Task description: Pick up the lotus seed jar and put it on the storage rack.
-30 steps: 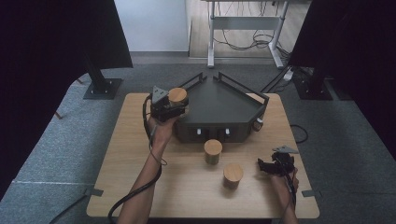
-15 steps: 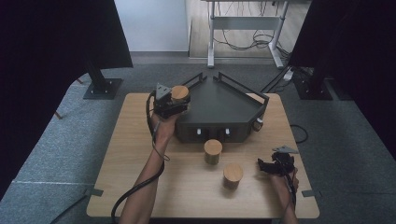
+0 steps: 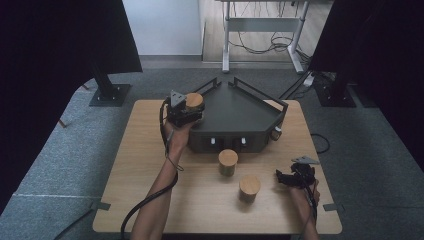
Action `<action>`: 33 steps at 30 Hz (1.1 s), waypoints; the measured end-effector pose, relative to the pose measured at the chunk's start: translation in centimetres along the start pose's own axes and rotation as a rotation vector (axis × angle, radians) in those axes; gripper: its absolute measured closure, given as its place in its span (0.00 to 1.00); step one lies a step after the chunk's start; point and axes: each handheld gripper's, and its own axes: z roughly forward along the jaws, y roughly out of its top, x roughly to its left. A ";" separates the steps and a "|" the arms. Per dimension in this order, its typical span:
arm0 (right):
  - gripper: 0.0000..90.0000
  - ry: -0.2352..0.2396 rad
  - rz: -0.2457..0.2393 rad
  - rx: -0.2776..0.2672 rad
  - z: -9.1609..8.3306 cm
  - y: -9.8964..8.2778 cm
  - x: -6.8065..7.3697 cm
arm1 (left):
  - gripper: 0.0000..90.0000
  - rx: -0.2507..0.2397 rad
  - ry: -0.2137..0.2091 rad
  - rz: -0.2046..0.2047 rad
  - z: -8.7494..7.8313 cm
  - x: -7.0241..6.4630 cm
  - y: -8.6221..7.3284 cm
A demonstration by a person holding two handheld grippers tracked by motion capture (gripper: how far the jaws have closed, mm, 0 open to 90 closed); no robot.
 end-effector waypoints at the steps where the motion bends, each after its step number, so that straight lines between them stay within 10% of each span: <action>1: 0.09 0.000 0.000 0.000 0.0 0.0 0.0 | 0.29 0.001 0.001 0.001 0.1 0.0 -0.1; 33: 0.09 0.001 -0.001 0.001 0.0 0.0 0.0 | 0.17 0.010 0.049 0.002 0.9 0.2 -1.1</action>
